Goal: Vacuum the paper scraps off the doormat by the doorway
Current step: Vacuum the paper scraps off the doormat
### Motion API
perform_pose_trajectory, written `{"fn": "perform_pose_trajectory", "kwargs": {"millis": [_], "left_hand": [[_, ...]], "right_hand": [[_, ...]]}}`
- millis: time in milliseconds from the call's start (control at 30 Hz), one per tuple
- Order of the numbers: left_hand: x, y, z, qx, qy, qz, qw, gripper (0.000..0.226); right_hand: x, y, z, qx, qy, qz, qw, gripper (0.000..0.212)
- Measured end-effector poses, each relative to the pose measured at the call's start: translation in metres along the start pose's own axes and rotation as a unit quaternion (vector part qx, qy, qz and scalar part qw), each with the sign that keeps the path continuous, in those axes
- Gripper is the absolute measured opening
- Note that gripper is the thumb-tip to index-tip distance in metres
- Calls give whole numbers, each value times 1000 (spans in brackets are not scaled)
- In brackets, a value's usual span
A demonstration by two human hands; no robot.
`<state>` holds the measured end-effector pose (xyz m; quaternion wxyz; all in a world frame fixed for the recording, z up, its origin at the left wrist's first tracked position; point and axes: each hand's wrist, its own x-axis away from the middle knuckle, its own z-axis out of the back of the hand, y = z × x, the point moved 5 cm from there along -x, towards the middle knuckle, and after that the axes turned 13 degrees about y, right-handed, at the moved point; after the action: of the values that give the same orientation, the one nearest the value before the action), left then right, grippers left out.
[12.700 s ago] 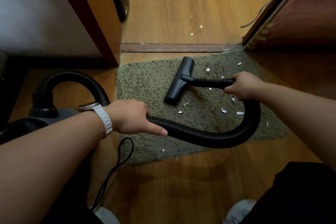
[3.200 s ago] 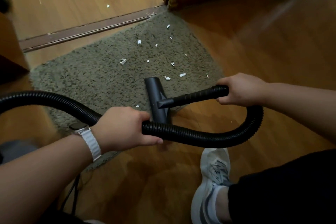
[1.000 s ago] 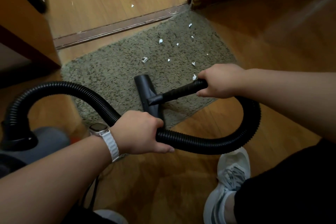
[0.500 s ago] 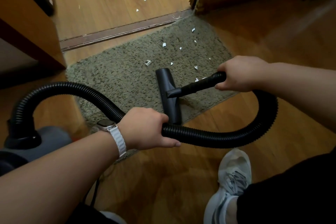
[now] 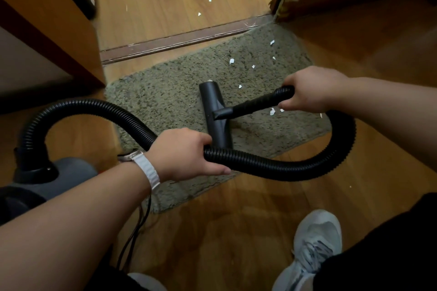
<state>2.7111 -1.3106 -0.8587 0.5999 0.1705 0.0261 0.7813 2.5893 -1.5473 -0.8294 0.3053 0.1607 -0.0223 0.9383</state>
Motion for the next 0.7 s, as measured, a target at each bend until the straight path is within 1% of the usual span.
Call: {"fn": "perform_pose_trajectory", "kwargs": {"millis": [167, 300, 533, 700], "left_hand": [[-3, -8, 2, -9, 12, 18, 1000, 66], [-2, -16, 5, -16, 16, 35, 999, 67], [4, -24, 11, -28, 20, 48, 998, 68], [9, -26, 13, -25, 22, 46, 998, 68]], "right_hand": [[-21, -1, 3, -44, 27, -21, 998, 24], [-38, -8, 4, -47, 50, -36, 997, 27], [-56, -25, 1, -60, 48, -60, 995, 36], [-59, -29, -4, -55, 26, -70, 996, 43]]}}
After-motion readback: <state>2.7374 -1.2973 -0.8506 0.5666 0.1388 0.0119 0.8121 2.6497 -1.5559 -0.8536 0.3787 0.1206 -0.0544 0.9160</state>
